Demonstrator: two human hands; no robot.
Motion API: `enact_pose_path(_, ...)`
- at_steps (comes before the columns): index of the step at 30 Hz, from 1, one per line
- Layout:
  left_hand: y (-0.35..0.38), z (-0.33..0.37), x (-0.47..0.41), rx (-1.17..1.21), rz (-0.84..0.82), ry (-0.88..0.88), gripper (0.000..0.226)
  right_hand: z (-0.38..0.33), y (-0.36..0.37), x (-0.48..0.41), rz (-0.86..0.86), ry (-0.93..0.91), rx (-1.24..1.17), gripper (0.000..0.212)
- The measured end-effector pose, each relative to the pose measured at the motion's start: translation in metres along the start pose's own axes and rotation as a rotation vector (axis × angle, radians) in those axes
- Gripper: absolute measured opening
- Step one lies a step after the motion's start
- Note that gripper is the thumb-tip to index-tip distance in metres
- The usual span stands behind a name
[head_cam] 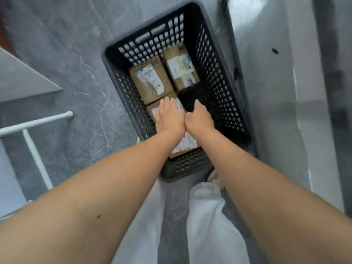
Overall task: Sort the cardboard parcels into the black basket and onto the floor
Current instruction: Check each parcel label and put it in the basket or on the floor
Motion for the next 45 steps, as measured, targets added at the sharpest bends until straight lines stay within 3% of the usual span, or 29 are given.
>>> enact_pose_path(6, -0.208, 0.083, 0.08, 0.045, 0.31, 0.209, 0.056, -0.137, -0.154, 0.101, 0.197, -0.373, 0.158, 0.059)
enact_pose_path(13, -0.447, 0.128, 0.269, 0.321, 0.792, 0.251, 0.057, -0.275, -0.315, 0.333, 0.616, -0.755, 0.197, 0.056)
enact_pose_path(22, -0.664, 0.167, 0.464, 0.213, 1.269, 0.462, 0.067, -0.385, -0.454, 0.577, 1.07, -1.073, 0.231, 0.066)
enact_pose_path(26, -0.697, 0.193, 0.515, 0.222, 1.275, 0.593, 0.063, -0.394, -0.483, 0.645, 1.241, -1.126, 0.234, 0.068)
enact_pose_path(32, -0.685, 0.216, 0.555, 0.291, 1.143, 0.911, 0.061, -0.367, -0.473, 0.671, 1.462, -0.904, 0.281, 0.07)
enact_pose_path(37, -0.652, 0.214, 0.564, 0.223, 1.035, 1.054, 0.057, -0.296, -0.461, 0.676, 1.557, -0.625, 0.314, 0.067)
enact_pose_path(45, -0.54, 0.244, 0.649, 0.202, 0.679, 1.319, 0.063, -0.15, -0.43, 0.755, 1.601, -0.322, 0.328, 0.066)
Point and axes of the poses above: each hand's wrist, its own x-axis away from the middle knuckle, its own y-axis out of the palm, z = x × y, the point moved 5 cm from there along -x, towards the middle knuckle, and after that the axes turned 3 degrees about -y, right-handed, at the moved point
